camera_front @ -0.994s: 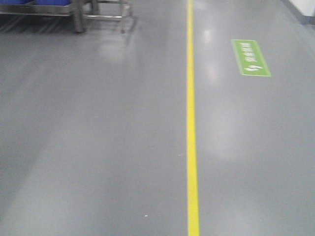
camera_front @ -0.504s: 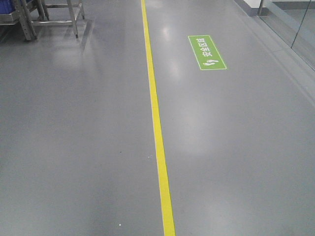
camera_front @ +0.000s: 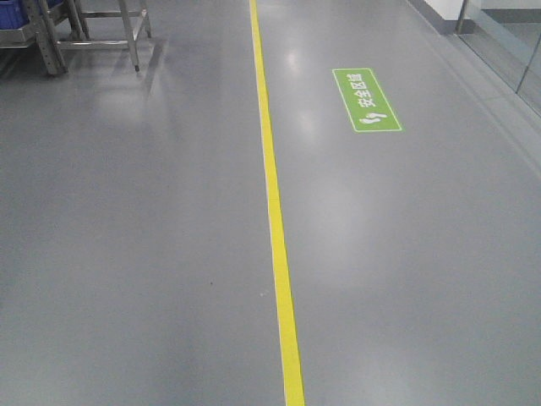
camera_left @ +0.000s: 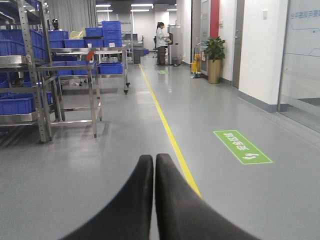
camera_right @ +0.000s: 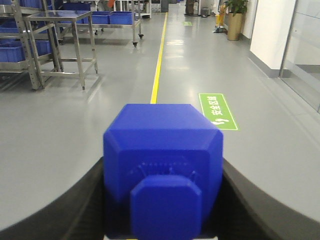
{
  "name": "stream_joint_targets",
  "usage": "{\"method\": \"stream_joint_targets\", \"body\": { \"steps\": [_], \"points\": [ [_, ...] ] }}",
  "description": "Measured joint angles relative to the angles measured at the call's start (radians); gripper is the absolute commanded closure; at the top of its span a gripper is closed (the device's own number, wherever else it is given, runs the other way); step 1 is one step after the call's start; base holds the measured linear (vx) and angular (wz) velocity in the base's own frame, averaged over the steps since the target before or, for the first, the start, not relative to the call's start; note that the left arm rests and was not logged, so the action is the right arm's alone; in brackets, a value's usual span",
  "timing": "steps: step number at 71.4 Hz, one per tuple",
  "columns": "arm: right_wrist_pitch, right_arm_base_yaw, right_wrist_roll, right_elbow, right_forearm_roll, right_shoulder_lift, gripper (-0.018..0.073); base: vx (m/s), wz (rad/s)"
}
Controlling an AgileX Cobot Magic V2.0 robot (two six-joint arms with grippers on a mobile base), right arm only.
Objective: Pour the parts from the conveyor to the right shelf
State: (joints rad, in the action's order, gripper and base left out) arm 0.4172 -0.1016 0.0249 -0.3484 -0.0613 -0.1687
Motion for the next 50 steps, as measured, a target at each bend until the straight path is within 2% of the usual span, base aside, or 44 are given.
{"method": "stream_joint_targets", "body": {
  "steps": [50],
  "points": [
    [0.000,0.000,0.000,0.000,0.000,0.000,0.0564,0.47,0.10]
  ]
}}
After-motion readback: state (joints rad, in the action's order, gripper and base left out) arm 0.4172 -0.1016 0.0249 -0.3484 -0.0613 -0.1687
